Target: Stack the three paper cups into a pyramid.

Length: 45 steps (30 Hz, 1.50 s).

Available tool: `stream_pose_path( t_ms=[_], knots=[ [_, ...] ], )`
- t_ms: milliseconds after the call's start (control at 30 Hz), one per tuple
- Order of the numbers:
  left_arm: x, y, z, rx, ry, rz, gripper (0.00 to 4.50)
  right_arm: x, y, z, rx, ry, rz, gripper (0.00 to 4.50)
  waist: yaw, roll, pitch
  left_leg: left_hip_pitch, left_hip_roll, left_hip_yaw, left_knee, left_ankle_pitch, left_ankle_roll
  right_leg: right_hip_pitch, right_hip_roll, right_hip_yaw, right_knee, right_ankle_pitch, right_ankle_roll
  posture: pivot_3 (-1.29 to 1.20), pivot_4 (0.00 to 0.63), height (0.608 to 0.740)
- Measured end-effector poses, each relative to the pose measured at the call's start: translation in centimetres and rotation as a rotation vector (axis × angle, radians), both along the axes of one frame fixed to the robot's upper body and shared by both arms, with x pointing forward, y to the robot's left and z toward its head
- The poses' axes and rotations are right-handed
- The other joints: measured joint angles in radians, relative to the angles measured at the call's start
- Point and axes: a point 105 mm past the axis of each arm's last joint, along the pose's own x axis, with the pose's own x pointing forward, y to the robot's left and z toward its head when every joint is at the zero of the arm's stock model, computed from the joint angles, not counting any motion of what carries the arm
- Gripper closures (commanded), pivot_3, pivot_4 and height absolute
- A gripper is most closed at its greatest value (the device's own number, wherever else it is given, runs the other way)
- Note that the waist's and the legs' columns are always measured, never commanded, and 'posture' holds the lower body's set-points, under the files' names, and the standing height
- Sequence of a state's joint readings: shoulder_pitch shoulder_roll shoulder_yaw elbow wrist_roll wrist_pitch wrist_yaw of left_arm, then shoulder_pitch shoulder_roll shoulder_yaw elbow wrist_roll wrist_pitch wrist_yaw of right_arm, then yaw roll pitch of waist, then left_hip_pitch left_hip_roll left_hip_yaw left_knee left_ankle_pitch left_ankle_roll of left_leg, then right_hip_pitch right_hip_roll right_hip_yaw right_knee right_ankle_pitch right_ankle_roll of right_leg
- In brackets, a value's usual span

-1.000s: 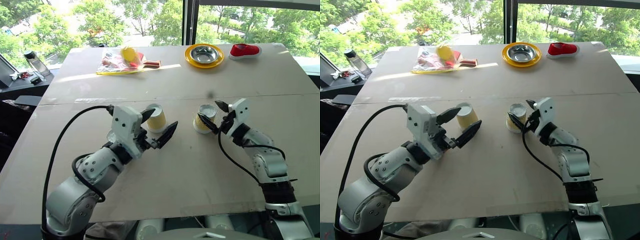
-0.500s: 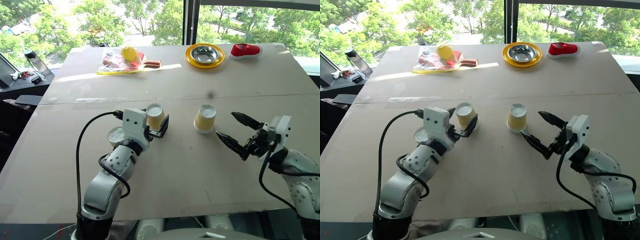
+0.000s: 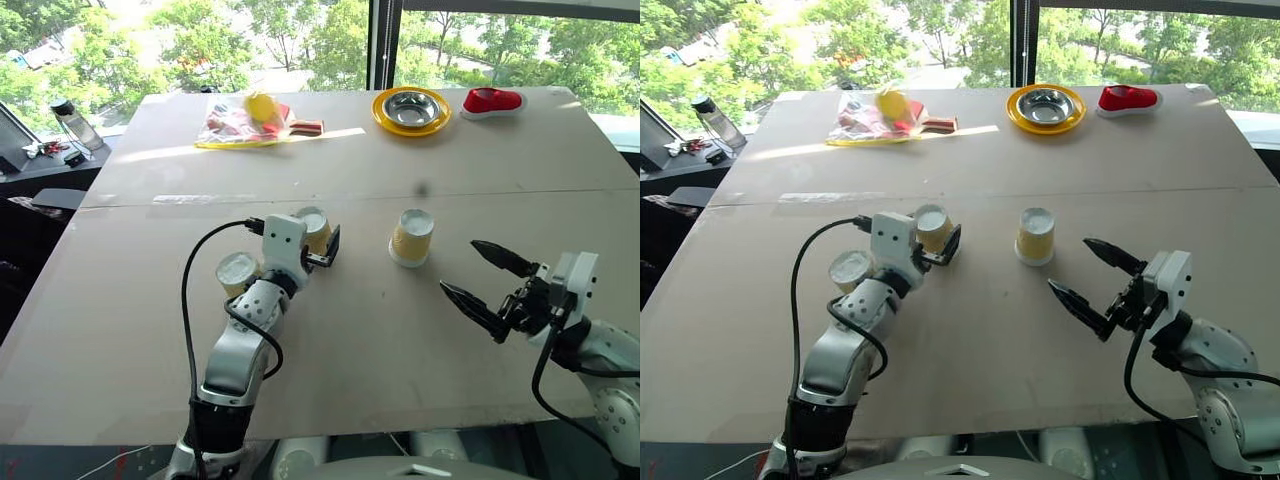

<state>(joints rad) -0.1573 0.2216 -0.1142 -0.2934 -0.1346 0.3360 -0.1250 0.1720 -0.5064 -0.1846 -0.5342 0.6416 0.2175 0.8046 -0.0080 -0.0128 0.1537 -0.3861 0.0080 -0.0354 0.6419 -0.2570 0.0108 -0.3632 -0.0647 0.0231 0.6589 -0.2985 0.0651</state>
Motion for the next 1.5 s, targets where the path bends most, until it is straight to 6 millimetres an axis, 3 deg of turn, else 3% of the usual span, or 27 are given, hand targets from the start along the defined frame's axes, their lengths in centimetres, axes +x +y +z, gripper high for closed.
stream_pose_path(
  t_ms=[100, 200, 267, 300, 567, 900, 1433, 1500],
  knots=[
    [0.2, -0.2, -0.2, -0.004, 0.002, 0.006, 0.0, 0.0, -0.1, 0.1, -0.003, -0.002, 0.003, 0.01, 0.0, 0.0, 0.0, 0.0, 0.0, 0.0, 0.0, 0.0, 0.0, 0.0, 0.0, 0.0, 0.0, 0.0, 0.0, 0.0, 0.15, 0.74],
    [0.3, -0.3, -0.3, -0.009, 0.001, 0.013, 0.82, 0.0, -0.2, 0.2, -0.012, -0.007, 0.007, 0.0, 0.0, 0.0, 0.0, 0.0, 0.0, 0.0, 0.0, 0.0, 0.0, 0.0, 0.0, 0.0, 0.0, 0.0, 0.0, 0.0, 0.15, 0.74],
    [0.4, -0.3, -0.3, -0.005, -0.003, 0.021, 1.81, 0.0, -0.1, 0.3, -0.014, -0.012, 0.01, 0.0, 0.0, 0.0, 0.0, 0.0, 0.0, 0.0, 0.0, 0.0, 0.0, 0.0, 0.0, 0.0, 0.0, 0.0, 0.0, 0.0, 0.15, 0.74],
    [0.4, -0.3, -0.3, -0.007, -0.003, 0.023, 2.08, 0.0, -0.1, 0.4, -0.014, -0.015, 0.011, 0.0, 0.0, 0.0, 0.0, 0.0, 0.0, 0.0, 0.0, 0.0, 0.0, 0.0, 0.0, 0.0, 0.0, 0.0, 0.0, 0.0, 0.15, 0.74],
    [0.6, -1.5, 0.5, -0.023, -0.036, -0.051, 2.1, -0.1, -0.2, 0.4, -0.016, -0.028, 0.013, 0.0, 0.003, 0.0, 0.0, -0.001, 0.0, 0.0, 0.001, 0.0, 0.0, 0.0, 0.0, 0.0, 0.0, 0.0, 0.0, 0.0, 0.15, 0.74],
    [1.0, -6.8, 0.1, -0.001, -0.021, -0.335, 2.1, -0.1, -0.5, 0.0, -0.019, -0.018, -0.018, 0.0, 0.004, 0.0, 0.0, -0.001, -0.001, -0.001, 0.002, 0.0, 0.0, 0.0, 0.0, -0.001, 0.001, 0.0, 0.0, 0.0, 0.15, 0.74],
    [1.8, -7.8, -0.1, -0.001, -0.023, -0.356, 2.1, 0.0, -0.6, 0.0, -0.01, -0.029, -0.077, 0.0, 0.004, 0.0, 0.0, -0.001, -0.001, -0.001, 0.003, 0.0, 0.0, 0.0, 0.0, -0.001, 0.002, 0.0, 0.0, 0.0, 0.15, 0.74],
    [1.6, -7.9, 0.0, -0.015, -0.019, -0.375, 1.06, 0.0, -0.6, 0.0, -0.01, -0.03, -0.077, 0.0, 0.004, 0.0, 0.0, -0.001, -0.001, -0.001, 0.003, 0.0, 0.0, 0.0, 0.0, -0.001, 0.002, 0.0, 0.0, 0.0, 0.15, 0.74]
  ],
)
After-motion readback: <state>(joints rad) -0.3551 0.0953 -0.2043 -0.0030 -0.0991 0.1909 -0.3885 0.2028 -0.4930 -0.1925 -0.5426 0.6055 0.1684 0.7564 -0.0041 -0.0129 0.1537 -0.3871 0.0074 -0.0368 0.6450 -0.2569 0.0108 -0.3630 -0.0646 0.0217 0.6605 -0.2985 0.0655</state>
